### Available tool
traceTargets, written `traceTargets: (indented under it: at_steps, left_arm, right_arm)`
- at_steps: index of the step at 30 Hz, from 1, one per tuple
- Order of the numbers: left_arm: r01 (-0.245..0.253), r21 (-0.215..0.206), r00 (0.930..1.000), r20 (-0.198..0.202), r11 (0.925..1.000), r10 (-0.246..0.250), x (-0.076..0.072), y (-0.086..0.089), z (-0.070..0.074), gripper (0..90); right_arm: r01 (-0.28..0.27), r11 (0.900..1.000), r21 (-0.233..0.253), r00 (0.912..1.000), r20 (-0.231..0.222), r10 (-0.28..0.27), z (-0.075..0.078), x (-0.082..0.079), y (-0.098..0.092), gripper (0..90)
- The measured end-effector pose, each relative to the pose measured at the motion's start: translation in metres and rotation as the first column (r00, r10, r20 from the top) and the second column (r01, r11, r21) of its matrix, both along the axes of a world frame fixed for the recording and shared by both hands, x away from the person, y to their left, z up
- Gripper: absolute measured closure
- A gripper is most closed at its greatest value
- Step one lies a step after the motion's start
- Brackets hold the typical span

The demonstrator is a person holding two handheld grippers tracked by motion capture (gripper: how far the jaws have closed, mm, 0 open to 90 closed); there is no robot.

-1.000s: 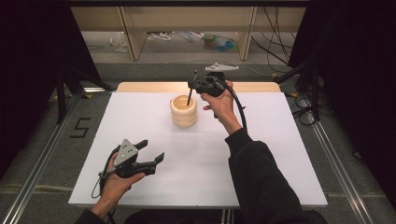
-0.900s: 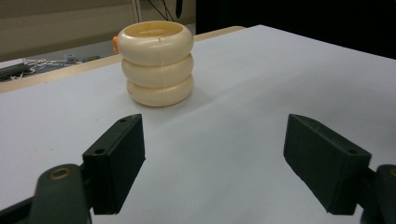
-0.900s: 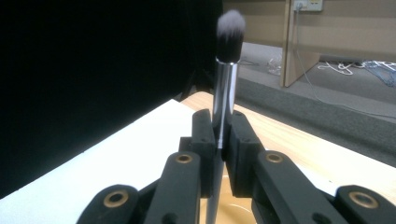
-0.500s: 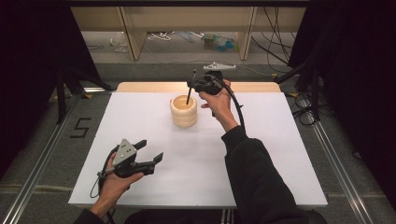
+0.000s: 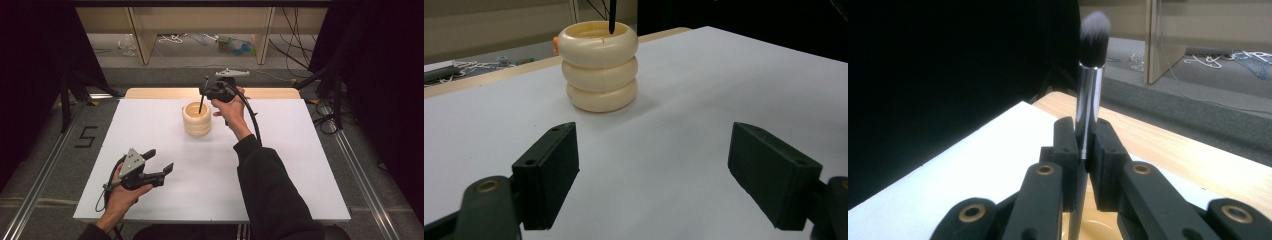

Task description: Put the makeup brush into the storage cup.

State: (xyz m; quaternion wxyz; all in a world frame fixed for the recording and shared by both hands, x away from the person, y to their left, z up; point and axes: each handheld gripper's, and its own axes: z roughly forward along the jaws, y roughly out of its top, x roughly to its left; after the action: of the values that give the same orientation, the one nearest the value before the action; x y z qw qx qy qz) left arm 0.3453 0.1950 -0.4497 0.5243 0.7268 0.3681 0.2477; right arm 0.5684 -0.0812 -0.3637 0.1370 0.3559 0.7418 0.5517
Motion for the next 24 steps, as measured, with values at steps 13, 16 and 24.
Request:
traceTargets:
  at_steps: [13, 16, 24]
  left_arm:
    - [0.002, -0.002, 1.0000, 0.000, 1.0000, -0.002, -0.001, -0.001, 0.000, 20.7]
    - [0.004, -0.001, 1.0000, 0.000, 1.0000, -0.004, -0.001, -0.001, 0.000, 20.7]
    - [0.006, 0.001, 1.0000, -0.002, 1.0000, -0.006, -0.001, -0.002, 0.000, 20.7]
  right_arm:
    - [-0.009, 1.000, -0.029, 0.9997, -0.021, 0.009, -0.009, 0.003, 0.006, 83.8]
    - [-0.014, 0.999, -0.038, 0.9997, -0.023, 0.013, -0.012, 0.004, 0.008, 83.8]
    - [-0.022, 0.997, -0.072, 0.9995, -0.025, 0.020, -0.018, 0.003, 0.014, 83.7]
